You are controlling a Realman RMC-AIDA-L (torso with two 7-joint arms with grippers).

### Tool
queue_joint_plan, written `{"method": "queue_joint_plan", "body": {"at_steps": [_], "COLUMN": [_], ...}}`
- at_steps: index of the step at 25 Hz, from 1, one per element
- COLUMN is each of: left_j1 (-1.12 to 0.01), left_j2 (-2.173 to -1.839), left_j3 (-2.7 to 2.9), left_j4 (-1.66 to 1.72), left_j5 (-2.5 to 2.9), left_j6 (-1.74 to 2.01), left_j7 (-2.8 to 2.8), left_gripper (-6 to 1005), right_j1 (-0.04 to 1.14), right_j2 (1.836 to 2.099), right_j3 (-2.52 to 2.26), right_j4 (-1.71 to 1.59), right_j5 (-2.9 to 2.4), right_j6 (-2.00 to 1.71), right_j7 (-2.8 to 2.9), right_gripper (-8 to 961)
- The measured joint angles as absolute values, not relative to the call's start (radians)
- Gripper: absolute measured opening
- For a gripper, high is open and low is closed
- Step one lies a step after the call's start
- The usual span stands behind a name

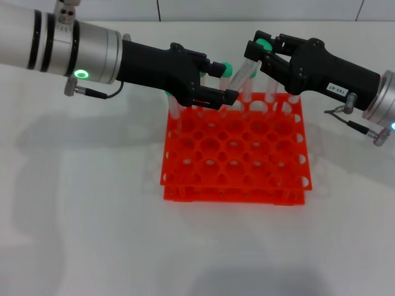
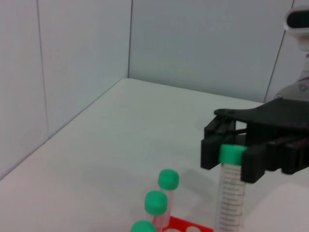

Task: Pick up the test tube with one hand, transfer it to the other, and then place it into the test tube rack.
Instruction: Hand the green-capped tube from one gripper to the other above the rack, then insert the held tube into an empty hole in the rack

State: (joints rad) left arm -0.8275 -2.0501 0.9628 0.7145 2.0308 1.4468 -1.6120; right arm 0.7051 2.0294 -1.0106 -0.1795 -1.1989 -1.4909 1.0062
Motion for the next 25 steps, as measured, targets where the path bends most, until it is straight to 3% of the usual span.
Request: {"method": "queue_joint_plan", "body": {"at_steps": [6,11,25], "left_j1": [-0.76,-0.637,-0.178], "left_j2": [-2.061,-2.079,-2.081], "left_j3": [0.994,0.994,0.891], "left_j4": [0.927,1.189,1.446], "left_j5": [2.086,2.094,1.833], "left_j6": [1.493,1.56,1.609], "left_j7": [-1.757,-1.843,-1.757], "left_gripper": [758,888,882], "right_j1": [0.703,0.701,0.729], "right_j2": [2.025,2.02,2.01], "right_j3": [-1.012,-1.025,-1.138], "right_j4": [-0.181,-0.201,-0.348], "right_j5": [-1.205,-1.208,-1.241], "right_j6": [-1.497,-1.503,-1.454], "right_j7": [1.009,1.007,1.081], "right_gripper": [259,260,261]}}
